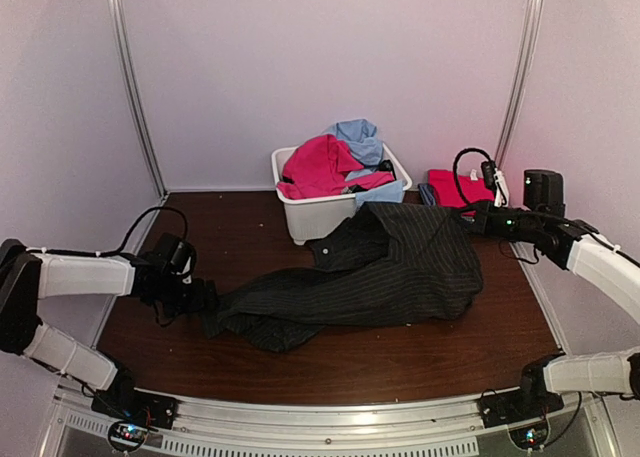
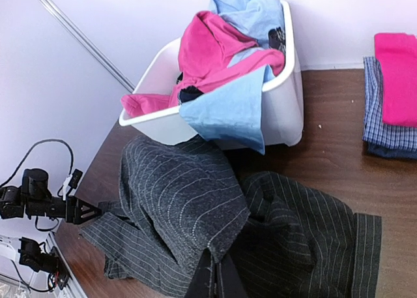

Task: Fold and stack the mixed laundry pile
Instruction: Flatten out the crumpled shirt at the center of the board.

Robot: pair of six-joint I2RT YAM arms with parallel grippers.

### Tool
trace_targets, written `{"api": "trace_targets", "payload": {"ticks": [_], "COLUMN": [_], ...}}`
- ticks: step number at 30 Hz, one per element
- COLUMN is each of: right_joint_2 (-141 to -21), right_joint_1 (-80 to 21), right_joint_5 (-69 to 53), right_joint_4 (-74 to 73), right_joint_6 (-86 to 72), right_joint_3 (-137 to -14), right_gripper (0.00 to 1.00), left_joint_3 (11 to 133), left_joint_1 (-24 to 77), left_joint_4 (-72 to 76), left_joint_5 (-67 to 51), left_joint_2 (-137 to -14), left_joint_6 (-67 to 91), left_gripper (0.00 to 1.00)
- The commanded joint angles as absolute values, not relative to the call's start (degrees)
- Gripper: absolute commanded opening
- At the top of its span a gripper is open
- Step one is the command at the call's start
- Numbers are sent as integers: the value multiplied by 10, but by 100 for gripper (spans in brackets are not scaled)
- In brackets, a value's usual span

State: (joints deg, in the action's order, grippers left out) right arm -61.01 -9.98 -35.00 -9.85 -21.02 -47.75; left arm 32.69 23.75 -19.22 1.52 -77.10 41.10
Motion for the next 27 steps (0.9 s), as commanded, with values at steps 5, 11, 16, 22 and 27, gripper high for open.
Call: {"api": "trace_targets", "payload": {"ticks": [5, 11, 16, 22, 27], "right_joint_2": [-575, -576, -572, -558, -544], "right_joint_1": [-90, -77, -59, -43, -39], "right_joint_5": [-318, -313, -316, -330, -330], "right_joint_4": [-124, -134, -134, -124, -132], "right_joint_6": [-205, -194, -190, -204, -202], "right_joint_3": [-462, -508, -520, -511, -497], "right_gripper": [0, 0, 0, 0, 0], "left_joint_3": [327, 374, 476, 631, 516], "left_joint_1": [234, 234, 189, 116, 136], "left_joint_4": [-129, -112, -129, -152, -116], "left_joint_5": [-26, -38, -26, -9, -99], "left_joint_2": [-845, -903, -934, -957, -846], "left_joint_6": [397, 361, 326, 274, 242], "left_gripper": [75, 18, 0, 0, 74]}}
